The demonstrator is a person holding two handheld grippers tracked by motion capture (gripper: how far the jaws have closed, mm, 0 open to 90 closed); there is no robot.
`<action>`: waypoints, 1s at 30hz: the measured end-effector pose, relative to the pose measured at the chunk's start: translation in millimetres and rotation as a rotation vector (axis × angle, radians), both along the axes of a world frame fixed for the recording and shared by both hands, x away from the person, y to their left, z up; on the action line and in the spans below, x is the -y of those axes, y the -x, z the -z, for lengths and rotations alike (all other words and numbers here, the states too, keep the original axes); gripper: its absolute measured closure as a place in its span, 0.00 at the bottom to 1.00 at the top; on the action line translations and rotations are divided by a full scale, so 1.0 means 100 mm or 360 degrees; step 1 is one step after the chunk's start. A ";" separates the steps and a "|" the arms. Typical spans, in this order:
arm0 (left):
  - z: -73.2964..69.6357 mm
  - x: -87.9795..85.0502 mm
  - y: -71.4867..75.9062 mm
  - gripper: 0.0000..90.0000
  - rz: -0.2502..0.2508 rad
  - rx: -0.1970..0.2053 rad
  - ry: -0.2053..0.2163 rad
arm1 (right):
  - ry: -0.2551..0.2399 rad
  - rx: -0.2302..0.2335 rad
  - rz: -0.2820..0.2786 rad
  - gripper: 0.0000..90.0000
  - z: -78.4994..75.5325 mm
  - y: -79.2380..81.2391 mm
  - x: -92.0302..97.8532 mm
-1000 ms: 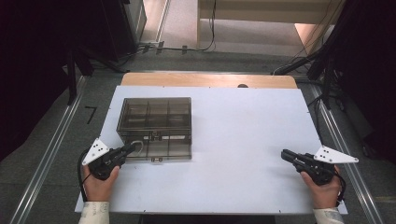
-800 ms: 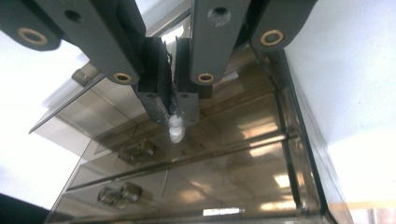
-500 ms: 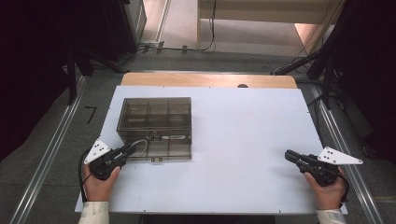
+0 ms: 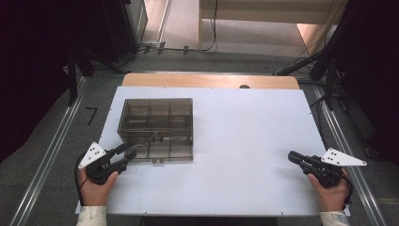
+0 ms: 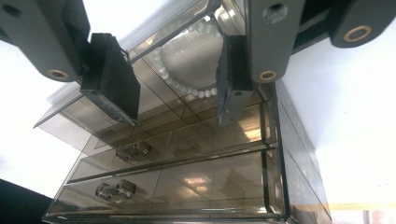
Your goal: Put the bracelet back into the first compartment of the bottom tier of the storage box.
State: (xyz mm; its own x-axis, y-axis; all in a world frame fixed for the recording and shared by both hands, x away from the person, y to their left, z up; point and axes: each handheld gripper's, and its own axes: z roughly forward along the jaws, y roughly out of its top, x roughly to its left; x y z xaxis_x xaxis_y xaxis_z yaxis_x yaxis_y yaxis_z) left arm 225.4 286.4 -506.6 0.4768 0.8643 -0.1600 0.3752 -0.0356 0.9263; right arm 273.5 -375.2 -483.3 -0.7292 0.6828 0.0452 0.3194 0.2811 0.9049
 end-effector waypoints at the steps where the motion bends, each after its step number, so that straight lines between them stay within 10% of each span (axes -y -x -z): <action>1: 0.00 0.00 0.01 0.55 -0.0002 0.0003 0.0002 | 0.0001 0.0000 0.0001 0.90 0.00 0.00 0.00; 21: -0.02 -0.15 0.13 0.46 -0.0006 0.0062 0.0084 | 0.0034 -0.0011 0.0030 0.85 0.05 0.04 0.14; 30: -0.04 -0.16 0.15 0.43 0.0010 0.0082 0.0108 | 0.0057 -0.0017 0.0116 0.63 0.10 0.05 0.22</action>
State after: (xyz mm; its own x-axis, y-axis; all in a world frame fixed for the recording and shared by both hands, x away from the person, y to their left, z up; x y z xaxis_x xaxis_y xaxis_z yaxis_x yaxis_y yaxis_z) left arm 210.6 302.2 -503.0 0.4914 0.8493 -0.1930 0.3271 0.0254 0.9446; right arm 268.6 -397.3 -493.6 -0.6770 0.7354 0.0277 0.3500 0.2886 0.8912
